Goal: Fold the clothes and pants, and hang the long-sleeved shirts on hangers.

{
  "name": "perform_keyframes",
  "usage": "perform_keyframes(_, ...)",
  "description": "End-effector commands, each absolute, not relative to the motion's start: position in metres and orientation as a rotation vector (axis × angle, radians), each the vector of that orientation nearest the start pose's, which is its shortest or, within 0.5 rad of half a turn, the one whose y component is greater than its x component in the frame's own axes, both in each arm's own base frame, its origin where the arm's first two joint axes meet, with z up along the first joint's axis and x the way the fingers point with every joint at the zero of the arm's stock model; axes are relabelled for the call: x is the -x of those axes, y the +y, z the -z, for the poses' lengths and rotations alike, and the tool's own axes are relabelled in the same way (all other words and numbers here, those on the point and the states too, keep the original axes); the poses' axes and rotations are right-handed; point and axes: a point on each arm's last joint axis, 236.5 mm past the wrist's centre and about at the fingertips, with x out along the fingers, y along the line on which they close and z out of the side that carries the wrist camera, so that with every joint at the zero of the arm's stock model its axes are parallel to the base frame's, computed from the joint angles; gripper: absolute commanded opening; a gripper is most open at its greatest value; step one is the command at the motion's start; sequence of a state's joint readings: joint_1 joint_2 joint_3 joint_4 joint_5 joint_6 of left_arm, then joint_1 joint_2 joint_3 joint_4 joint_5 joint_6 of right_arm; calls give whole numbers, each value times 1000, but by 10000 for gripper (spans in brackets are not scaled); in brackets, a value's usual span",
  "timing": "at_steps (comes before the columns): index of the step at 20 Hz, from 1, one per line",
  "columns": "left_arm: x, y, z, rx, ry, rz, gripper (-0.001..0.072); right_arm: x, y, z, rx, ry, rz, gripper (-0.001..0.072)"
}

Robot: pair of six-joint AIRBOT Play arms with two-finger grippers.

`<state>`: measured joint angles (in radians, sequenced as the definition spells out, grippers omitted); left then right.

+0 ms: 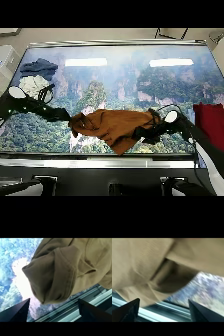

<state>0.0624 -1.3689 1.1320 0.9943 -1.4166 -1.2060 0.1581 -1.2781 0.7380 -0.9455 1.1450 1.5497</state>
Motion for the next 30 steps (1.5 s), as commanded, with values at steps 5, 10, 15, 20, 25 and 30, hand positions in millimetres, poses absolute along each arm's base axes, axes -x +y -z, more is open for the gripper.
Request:
perform_keyframes(5,-323,-123,52,272,1466,558,703,-253,176,91,-606,1667,-294,703)
perform_keyframes(10,-334,-137,50,288,1417,561,27,-250,192,105,-676,1717,-302,453)
perform_keyframes(15,-368,-136,3,249,1274,571,25,-259,194,76,-530,1690,-429,34)
perform_keyframes(20,-423,-118,-231,191,686,550,25,-397,111,-157,-274,1002,-365,34)
perform_keyframes(25,-345,-119,-485,181,-7,543,26,-362,92,-414,-153,342,-384,36)
perform_keyframes(30,-280,-104,-530,137,-153,478,25,-313,93,-452,-147,244,-391,37)
